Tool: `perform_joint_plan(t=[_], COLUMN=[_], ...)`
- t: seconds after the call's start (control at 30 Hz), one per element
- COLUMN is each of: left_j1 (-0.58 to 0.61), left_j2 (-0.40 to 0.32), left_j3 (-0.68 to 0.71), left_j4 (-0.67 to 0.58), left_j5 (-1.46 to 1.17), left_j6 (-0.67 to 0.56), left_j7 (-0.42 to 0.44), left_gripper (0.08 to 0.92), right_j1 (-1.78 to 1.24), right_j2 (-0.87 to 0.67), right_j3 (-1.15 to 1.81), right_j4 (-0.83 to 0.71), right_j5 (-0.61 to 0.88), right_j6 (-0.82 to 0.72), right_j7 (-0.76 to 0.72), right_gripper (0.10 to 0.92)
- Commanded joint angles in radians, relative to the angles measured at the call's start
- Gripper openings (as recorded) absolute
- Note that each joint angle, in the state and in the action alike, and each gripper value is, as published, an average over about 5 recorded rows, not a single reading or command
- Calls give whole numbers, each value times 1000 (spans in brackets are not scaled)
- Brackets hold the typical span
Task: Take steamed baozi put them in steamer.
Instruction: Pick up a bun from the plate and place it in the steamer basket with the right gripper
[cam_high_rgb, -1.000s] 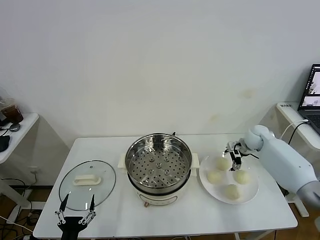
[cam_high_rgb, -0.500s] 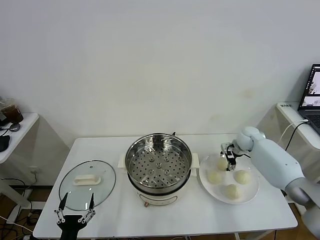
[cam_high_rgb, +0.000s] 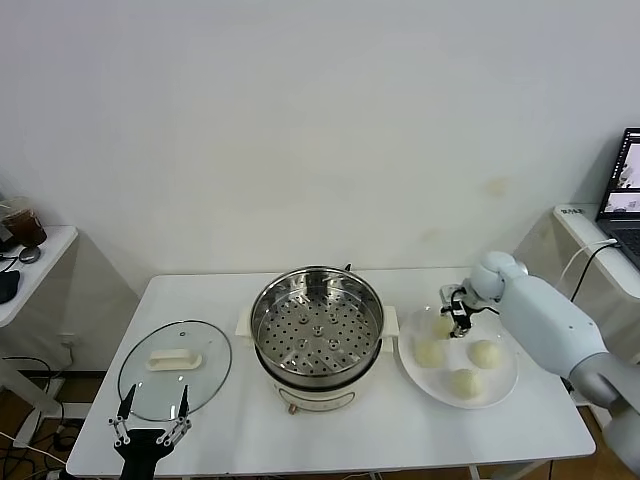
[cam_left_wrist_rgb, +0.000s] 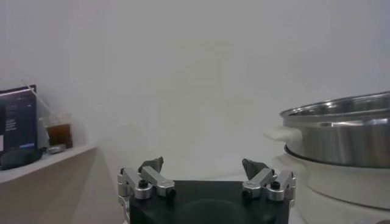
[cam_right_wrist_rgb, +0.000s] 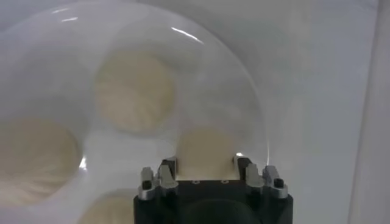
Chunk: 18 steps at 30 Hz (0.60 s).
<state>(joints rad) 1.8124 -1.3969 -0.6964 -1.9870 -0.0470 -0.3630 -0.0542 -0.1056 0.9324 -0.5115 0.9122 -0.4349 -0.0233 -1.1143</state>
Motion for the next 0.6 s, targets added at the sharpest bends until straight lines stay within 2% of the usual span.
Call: perform_joint_plan(t=[0.03,0.3,0.6], left_j1=[1,-2,1], left_j2=[1,12,27], left_j3=[1,5,-6], left_j4=[-2,-8,-7], left_j5=[-1,-3,-11], left_j6=[1,0,0], left_j7=[1,2,3], left_gripper=[823,823,823], right_j1=[77,420,703], right_j2=[-77,-143,3], right_j3=[-63,-261,-527], right_j4=[114,239,336], right_j5=[121,374,674], right_j6=[-11,-3,105], right_j7=[-21,-65,-55], right_gripper=[577,585,589])
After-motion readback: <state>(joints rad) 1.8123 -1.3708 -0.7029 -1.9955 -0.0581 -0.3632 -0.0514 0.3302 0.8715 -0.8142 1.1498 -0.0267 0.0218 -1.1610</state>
